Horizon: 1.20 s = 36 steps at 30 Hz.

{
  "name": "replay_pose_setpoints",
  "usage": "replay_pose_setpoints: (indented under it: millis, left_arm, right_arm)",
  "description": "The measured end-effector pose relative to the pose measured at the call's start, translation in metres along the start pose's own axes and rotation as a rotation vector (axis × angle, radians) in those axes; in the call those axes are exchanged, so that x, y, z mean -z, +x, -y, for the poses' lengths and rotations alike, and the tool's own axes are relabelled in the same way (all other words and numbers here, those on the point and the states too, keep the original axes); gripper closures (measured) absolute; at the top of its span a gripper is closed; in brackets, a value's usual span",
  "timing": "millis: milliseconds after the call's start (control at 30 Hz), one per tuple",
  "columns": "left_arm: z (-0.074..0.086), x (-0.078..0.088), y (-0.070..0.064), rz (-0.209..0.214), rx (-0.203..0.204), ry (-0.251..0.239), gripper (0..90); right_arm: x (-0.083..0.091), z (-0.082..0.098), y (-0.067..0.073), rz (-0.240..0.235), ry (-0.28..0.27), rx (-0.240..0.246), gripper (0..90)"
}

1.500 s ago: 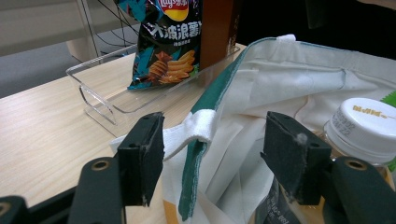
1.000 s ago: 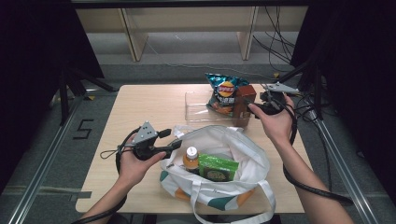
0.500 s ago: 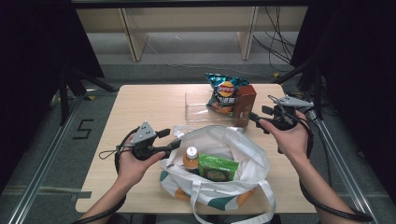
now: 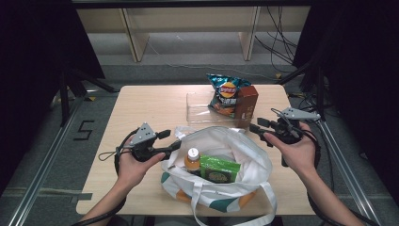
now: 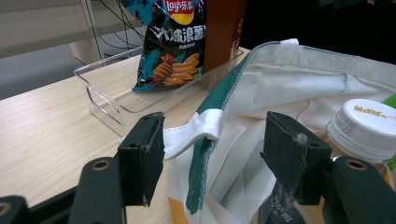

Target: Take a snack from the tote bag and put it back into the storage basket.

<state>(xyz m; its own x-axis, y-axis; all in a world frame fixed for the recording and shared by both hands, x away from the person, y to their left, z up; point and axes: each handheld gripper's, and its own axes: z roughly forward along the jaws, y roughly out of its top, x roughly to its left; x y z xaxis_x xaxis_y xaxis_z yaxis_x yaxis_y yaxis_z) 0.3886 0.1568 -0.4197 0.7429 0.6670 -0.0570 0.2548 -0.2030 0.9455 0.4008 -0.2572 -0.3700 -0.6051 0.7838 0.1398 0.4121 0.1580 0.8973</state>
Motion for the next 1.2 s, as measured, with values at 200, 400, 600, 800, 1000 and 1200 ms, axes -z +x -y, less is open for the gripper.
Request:
replay_pose_setpoints:
  millis: [200,400,600,800,1000,1200]
  left_arm:
    - [-0.001,-0.001,-0.002,0.000,-0.007,0.005,37.9]
    - [0.000,-0.003,-0.001,0.002,-0.006,0.008,37.9]
    - [-0.003,-0.002,-0.003,-0.008,-0.016,0.009,38.0]
    - [-0.002,0.000,-0.006,-0.008,-0.018,0.009,38.0]
    - [-0.002,-0.001,-0.008,0.002,-0.022,0.007,38.0]
    - [-0.003,-0.002,-0.007,-0.001,-0.022,0.010,37.9]
  right_arm:
    - [0.006,0.005,0.008,-0.033,-0.001,0.007,59.4]
    - [0.007,0.010,0.016,-0.108,0.051,0.004,60.1]
    - [0.005,0.013,0.023,-0.185,0.077,0.060,59.9]
    - [0.005,0.016,0.034,-0.244,0.113,0.060,58.1]
    - [0.003,0.018,0.041,-0.287,0.132,0.074,56.3]
    - [0.000,0.020,0.044,-0.296,0.157,0.055,55.9]
